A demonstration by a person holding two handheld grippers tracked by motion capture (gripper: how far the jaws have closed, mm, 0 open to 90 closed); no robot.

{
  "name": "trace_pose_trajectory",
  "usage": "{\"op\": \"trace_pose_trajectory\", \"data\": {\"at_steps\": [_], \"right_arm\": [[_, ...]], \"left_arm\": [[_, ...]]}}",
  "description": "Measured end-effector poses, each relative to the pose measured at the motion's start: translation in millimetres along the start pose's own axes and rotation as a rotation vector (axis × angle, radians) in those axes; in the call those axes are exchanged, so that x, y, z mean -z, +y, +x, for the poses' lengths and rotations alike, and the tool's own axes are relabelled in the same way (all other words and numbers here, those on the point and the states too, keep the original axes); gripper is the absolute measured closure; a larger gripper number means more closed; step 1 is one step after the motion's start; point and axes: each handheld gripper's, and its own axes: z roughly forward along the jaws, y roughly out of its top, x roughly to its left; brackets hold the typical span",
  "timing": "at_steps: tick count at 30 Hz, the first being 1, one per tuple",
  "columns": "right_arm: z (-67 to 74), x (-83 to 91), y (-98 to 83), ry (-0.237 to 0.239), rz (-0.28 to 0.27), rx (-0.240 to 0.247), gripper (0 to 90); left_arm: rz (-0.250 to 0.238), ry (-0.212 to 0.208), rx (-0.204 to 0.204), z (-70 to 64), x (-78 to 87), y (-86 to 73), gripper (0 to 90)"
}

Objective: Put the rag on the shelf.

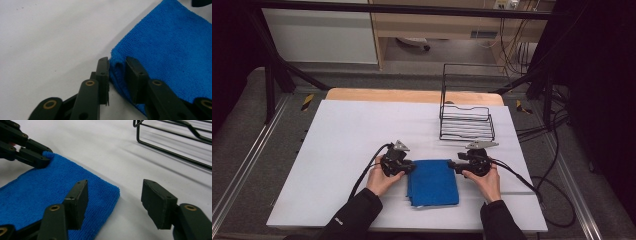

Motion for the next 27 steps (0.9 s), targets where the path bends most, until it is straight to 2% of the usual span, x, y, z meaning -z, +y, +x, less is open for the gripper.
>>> {"op": "trace_pose_trajectory", "data": {"at_steps": [5,16,18,21,27], "right_arm": [[-2.3,-8.6,0.1,-0.014,0.031,-0.001,49.9],[-1.4,-16.3,-2.8,0.020,0.081,-0.053,72.2],[-1.0,-16.3,-3.1,0.030,0.087,-0.067,75.7],[0.0,-16.1,-3.1,0.046,0.097,-0.091,81.9],[0.7,-9.2,-0.7,0.059,0.088,-0.101,86.1]], "left_arm": [[-0.009,-0.021,0.015,0.8,-0.7,-1.2,77.9],[-0.008,-0.031,0.031,0.5,-0.8,-1.4,82.8],[-0.010,-0.037,0.043,1.1,-0.9,-1.5,83.2],[-0.013,-0.039,0.040,1.2,-0.6,-1.8,83.7],[-0.029,-0.038,0.034,0.5,3.0,-1.4,84.5]]}}
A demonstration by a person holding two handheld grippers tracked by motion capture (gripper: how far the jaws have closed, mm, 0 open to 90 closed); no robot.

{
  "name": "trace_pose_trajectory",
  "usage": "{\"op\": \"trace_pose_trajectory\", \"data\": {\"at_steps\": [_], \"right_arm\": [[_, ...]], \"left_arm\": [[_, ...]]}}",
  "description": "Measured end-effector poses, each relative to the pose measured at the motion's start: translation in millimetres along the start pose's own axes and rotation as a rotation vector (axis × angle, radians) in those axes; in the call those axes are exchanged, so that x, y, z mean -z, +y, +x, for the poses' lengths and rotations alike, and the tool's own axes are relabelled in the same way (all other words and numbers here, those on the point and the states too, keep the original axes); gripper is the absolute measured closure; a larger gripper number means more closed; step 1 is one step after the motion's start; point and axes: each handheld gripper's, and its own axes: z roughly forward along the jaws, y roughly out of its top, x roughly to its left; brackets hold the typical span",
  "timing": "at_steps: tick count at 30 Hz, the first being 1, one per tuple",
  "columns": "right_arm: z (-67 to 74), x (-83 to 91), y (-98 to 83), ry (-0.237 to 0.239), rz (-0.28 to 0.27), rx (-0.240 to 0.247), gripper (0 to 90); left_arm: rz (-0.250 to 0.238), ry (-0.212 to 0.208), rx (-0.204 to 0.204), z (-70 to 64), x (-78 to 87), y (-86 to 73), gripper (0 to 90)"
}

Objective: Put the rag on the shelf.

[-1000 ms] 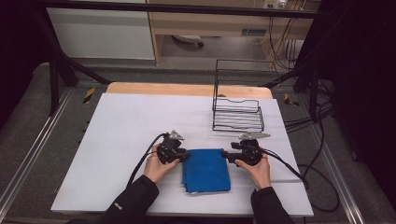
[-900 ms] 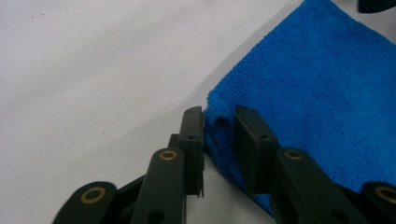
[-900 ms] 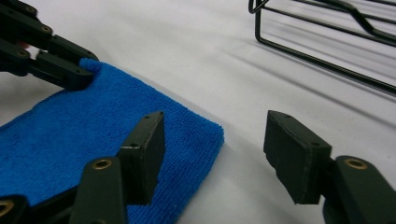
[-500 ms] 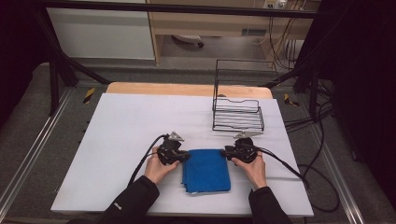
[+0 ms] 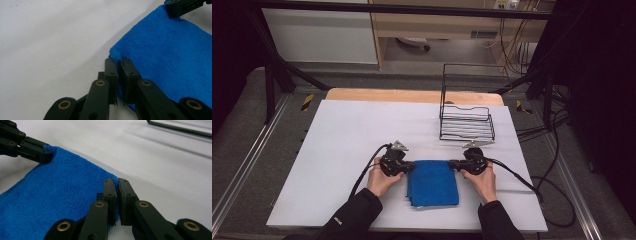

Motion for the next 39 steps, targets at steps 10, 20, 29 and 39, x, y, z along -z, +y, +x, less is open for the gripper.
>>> {"op": "trace_pose_trajectory", "data": {"at_steps": [10,20,29,39], "right_arm": [[8.9,18.6,3.0,0.021,-0.078,0.004,86.4],[17.8,34.1,8.2,0.023,-0.149,0.043,86.4],[24.2,52.6,14.9,0.026,-0.219,0.067,86.5],[31.6,66.9,20.5,0.017,-0.269,0.102,86.6]], "left_arm": [[-0.082,-0.018,-0.004,-4.4,22.4,2.0,84.6],[-0.151,-0.011,-0.022,-12.2,41.0,6.4,84.6],[-0.218,-0.009,-0.045,-21.9,57.7,12.6,84.6],[-0.267,-0.007,-0.055,-29.6,70.2,16.9,84.6]]}}
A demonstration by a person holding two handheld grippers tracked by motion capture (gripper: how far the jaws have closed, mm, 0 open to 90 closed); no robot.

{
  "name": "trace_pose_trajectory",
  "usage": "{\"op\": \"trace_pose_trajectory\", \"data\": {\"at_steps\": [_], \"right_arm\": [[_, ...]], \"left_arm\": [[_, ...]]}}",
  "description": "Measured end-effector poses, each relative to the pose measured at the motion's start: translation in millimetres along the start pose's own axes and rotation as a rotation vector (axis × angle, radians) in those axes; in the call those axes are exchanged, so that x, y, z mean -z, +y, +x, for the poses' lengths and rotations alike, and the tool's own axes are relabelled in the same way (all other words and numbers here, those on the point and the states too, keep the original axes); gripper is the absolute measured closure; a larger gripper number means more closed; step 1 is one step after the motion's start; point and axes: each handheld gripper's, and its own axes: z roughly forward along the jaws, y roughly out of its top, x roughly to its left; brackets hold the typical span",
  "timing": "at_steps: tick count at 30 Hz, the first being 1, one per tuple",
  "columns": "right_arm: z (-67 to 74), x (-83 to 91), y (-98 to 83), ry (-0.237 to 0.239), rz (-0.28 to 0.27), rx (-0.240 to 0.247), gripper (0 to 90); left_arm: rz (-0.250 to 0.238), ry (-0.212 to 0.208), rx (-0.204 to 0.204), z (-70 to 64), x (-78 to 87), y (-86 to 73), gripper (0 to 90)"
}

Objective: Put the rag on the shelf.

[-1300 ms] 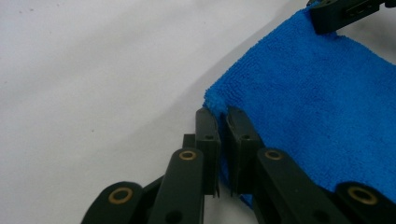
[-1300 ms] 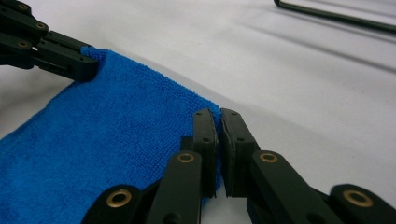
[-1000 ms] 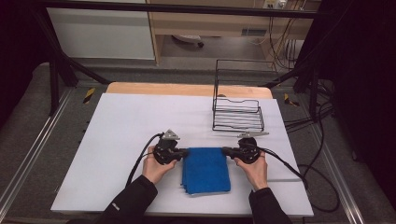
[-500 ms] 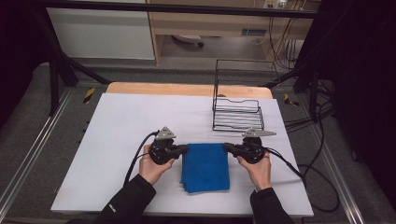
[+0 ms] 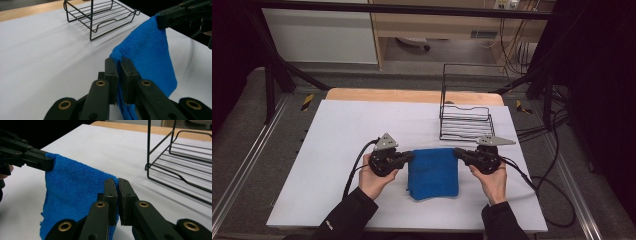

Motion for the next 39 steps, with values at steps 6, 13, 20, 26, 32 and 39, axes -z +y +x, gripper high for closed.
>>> {"op": "trace_pose_trajectory", "data": {"at_steps": [6,13,20,26,32,39], "right_arm": [[3.6,7.2,5.5,-0.003,-0.030,0.015,86.6],[9.6,16.5,12.7,-0.014,-0.077,0.044,86.7],[15.4,25.7,19.0,-0.027,-0.127,0.069,86.7],[20.3,34.5,24.2,-0.039,-0.165,0.084,86.8],[23.8,46.2,30.5,-0.062,-0.212,0.099,86.8],[24.9,58.4,38.7,-0.094,-0.268,0.109,86.8]], "left_arm": [[-0.040,-0.001,-0.010,-5.3,8.6,6.6,84.6],[-0.078,0.004,-0.030,-11.1,16.9,13.9,84.6],[-0.108,0.009,-0.041,-13.8,21.5,19.2,84.6],[-0.130,0.013,-0.052,-15.9,24.3,26.5,84.6],[-0.168,0.011,-0.068,-19.6,26.1,37.4,84.6],[-0.217,0.013,-0.083,-24.4,24.5,54.8,84.6]]}}
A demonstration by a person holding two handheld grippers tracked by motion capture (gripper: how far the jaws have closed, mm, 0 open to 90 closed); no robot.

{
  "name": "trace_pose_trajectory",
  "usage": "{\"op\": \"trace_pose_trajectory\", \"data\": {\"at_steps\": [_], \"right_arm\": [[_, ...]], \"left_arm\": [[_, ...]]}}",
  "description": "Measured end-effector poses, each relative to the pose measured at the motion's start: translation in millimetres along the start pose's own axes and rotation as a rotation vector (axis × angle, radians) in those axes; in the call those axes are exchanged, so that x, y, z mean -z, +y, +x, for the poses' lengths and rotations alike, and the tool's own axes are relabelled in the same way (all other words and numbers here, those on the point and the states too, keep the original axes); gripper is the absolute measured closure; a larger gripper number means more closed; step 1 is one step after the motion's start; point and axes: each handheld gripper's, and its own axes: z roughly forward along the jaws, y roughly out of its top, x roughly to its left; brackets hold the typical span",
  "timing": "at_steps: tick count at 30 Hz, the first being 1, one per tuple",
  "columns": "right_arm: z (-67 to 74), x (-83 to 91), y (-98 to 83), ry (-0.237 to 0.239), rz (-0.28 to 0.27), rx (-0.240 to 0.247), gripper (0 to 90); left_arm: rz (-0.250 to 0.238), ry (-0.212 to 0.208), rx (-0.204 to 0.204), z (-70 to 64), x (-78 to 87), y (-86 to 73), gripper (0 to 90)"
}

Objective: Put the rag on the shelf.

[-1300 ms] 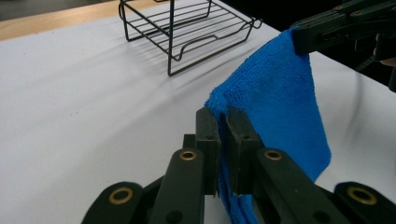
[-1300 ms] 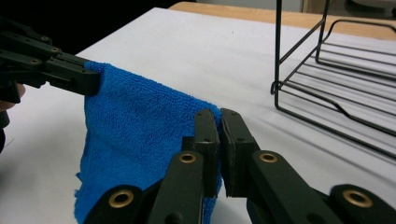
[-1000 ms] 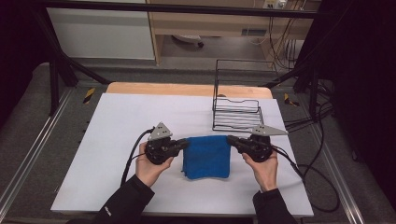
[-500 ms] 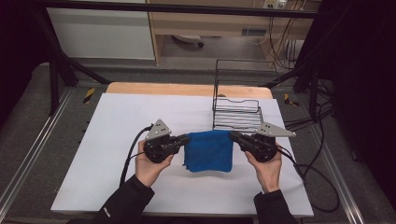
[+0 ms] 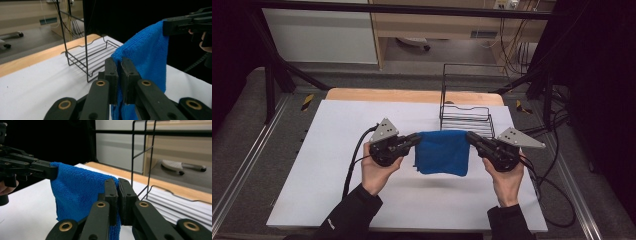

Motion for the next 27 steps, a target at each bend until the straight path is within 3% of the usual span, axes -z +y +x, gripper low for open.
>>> {"op": "trace_pose_trajectory", "data": {"at_steps": [7,27], "right_arm": [[-2.3,8.8,16.2,-0.056,-0.062,0.023,86.9],[-12.2,19.1,55.9,-0.138,-0.183,0.056,87.0]], "left_arm": [[-0.058,0.007,-0.014,-4.2,-5.5,20.0,84.6],[-0.175,0.011,-0.030,-6.9,-19.5,64.9,84.6]]}}
